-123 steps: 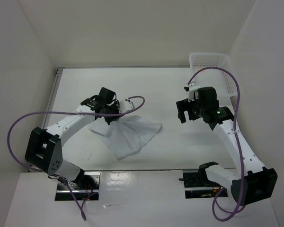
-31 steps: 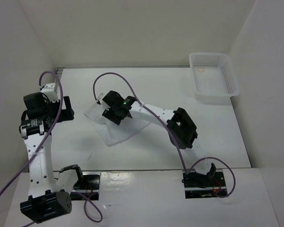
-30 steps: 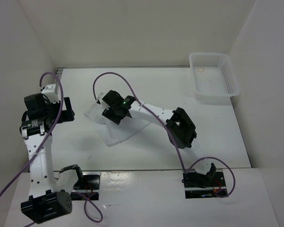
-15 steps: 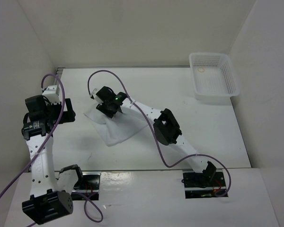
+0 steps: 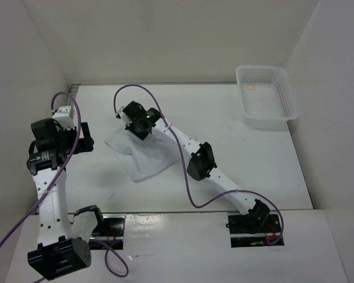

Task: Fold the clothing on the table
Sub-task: Flatten the skirt out

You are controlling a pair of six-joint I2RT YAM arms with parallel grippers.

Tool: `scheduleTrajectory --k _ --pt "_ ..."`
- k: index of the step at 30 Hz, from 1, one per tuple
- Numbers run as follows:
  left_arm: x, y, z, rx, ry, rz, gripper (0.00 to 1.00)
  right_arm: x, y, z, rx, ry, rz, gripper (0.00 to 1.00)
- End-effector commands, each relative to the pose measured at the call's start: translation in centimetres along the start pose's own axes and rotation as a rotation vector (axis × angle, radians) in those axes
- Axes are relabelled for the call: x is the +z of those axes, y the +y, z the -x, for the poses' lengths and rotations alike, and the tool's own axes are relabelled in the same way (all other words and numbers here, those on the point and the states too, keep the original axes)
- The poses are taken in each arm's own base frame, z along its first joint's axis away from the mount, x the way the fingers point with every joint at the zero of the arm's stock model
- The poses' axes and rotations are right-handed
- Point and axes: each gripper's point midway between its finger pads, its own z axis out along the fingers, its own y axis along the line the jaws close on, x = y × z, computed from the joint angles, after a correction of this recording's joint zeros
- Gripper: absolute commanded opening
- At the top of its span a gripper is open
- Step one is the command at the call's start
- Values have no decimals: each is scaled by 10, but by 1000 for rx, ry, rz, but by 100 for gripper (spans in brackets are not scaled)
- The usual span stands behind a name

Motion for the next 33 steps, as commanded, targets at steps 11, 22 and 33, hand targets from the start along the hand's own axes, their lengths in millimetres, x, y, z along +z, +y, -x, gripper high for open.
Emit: scheduleTrajectory --k 11,22,33 --pt "-1 -4 10 36 -48 -36 100 -191 -124 68 177 -283 -112 0" --pt "-4 -13 8 66 -55 -84 100 -168 -287 -54 483 -65 -410 74" --pt "-7 -15 9 69 -65 -92 100 -199 -239 -53 461 -22 -232 87"
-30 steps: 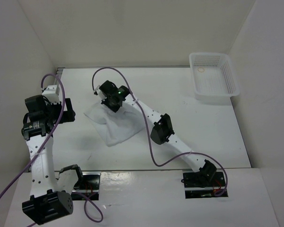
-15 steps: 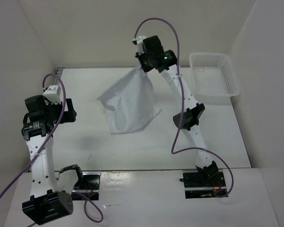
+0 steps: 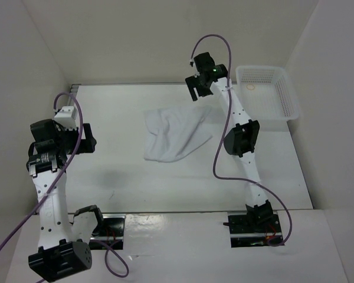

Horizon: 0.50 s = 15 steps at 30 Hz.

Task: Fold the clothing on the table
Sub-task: Flatten the skirt out

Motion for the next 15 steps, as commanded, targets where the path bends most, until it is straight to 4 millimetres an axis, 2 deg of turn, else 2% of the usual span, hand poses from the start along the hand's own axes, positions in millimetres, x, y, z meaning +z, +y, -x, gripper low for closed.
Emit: scheduleTrajectory --k 1,3,4,5,6,7,8,10,11,12,14,15 --pt "-2 -2 6 16 -36 -16 100 -94 95 8 -159 -59 261 89" --pt "-4 -3 7 19 -44 -15 100 -111 136 -11 -257 -28 283 89" --pt "-4 -1 7 19 -43 -4 100 -103 185 -43 -357 17 302 89" --pt "-4 -1 7 19 -43 -4 100 -130 187 -38 -384 -68 237 89" --pt "-6 -1 8 22 -51 -3 100 -138 202 -45 -423 -123 210 89" --pt "-6 -1 8 22 -51 -3 100 -134 246 -80 -533 -166 225 93" --pt "-8 -2 9 25 -60 -1 100 -157 246 -78 -543 -234 211 96" --pt "-8 -4 9 25 -62 -13 100 -158 256 -88 -510 -219 270 96" --pt "-8 -4 9 25 -62 -13 100 -147 242 -86 -483 -184 281 95" --pt "-8 -4 9 25 -62 -13 100 -145 243 -87 -470 -170 337 93" --pt "-6 -5 6 28 -45 -25 100 -128 232 -97 -458 -132 324 93" --pt "-6 -5 6 28 -45 -25 100 -120 233 -105 -476 -113 321 93"
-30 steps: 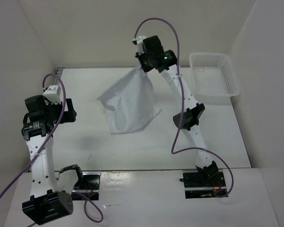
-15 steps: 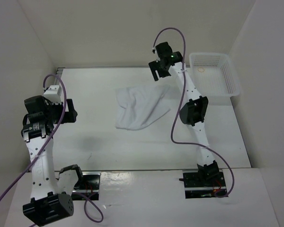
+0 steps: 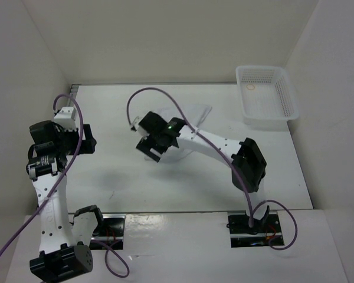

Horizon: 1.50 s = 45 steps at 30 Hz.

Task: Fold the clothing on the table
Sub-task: Flatten the skirt out

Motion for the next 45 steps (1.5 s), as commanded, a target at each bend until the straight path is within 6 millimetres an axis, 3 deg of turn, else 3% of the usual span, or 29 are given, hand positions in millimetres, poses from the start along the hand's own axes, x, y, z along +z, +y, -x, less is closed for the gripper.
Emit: scheduleTrajectory --k 1,6,14,22,26,28,29,31,34,39,43,45 --pt "1 -3 3 16 -18 -25 100 7 -76 -16 143 -31 -116 93" --pt "-1 -5 4 20 -29 -34 100 34 -48 -37 36 4 -115 93" --pt "1 -5 3 17 -21 -36 100 71 -36 -63 -17 94 -100 90" --pt "-1 -5 4 29 -29 -34 100 100 -38 -82 -77 146 -123 88" --pt "-1 -5 4 29 -29 -34 100 107 -50 -88 -61 164 -128 72" --pt "-1 -7 5 30 -31 -45 100 109 -53 -94 -53 186 -116 39" --pt "-1 -7 5 30 -31 -45 100 108 -53 -92 -43 181 -98 15" --pt "-1 -7 5 30 -31 -45 100 107 -50 -96 -44 198 -76 3" --pt "-1 -7 5 30 -31 -45 100 100 -33 -99 -32 225 20 0" --pt "-1 -7 5 30 -31 -45 100 76 29 -105 -101 283 252 0" --pt "-1 -7 5 30 -31 -45 100 57 75 -130 -225 349 395 0" --pt "1 -6 4 26 -23 -46 100 50 86 -139 -269 357 422 0"
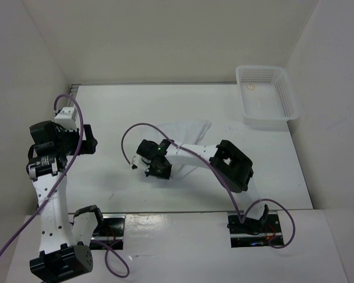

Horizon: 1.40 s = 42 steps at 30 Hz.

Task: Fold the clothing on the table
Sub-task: Flatten the skirt out

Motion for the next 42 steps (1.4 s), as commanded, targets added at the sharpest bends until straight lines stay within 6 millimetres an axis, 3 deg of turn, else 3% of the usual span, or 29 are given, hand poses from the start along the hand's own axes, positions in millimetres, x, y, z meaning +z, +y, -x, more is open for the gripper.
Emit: scheduleTrajectory --k 1,7,9,10,11,13,16,18,21,23,24,25,26,27,28,30,34,38,39,41,42 --pt "0 -2 5 25 -23 -23 100 -4 65 -36 -102 111 206 0" --pt "0 -2 5 25 -23 -23 100 -11 85 -59 -176 141 326 0" --pt "0 -2 5 25 -23 -23 100 -17 88 -61 -192 142 348 19" --pt "0 -2 5 25 -23 -23 100 -21 92 -60 -206 130 376 42" --pt "0 -2 5 25 -23 -23 100 -26 93 -57 -214 116 385 52" --pt "0 -2 5 25 -23 -23 100 -44 95 -50 -234 81 398 69" --pt "-3 -3 6 30 -34 -21 100 -80 87 -20 -293 -32 340 77" --pt "-5 -2 7 22 -40 -6 100 -93 79 -8 -313 -75 290 79" --pt "-10 -2 9 21 -60 8 100 -113 46 25 -309 -183 178 80" --pt "-15 -3 15 32 -91 13 100 -106 32 35 -277 -194 186 82" --pt "-16 -1 14 32 -89 25 100 -111 12 48 -248 -237 161 82" --pt "-16 -1 14 32 -89 25 100 -96 2 52 -215 -225 162 82" --pt "-16 -1 14 32 -89 25 100 -97 -11 68 -181 -267 136 82" --pt "-16 -1 14 32 -89 25 100 -92 -25 68 -144 -267 135 82" --pt "-16 -1 14 32 -89 25 100 -73 -31 70 -131 -253 149 82" --pt "-13 0 13 29 -81 24 100 -68 -47 84 -97 -280 130 82" --pt "-11 2 12 24 -68 31 100 -43 -57 108 -92 -300 132 82" --pt "-11 2 12 24 -68 31 100 -35 -57 123 -94 -307 173 82" --pt "-11 2 12 24 -68 31 100 -42 -60 130 -97 -321 166 82" --pt "-11 2 12 24 -68 31 100 -30 -56 130 -93 -306 205 82" --pt "-9 3 10 21 -60 30 100 -36 -57 133 -93 -306 205 82"
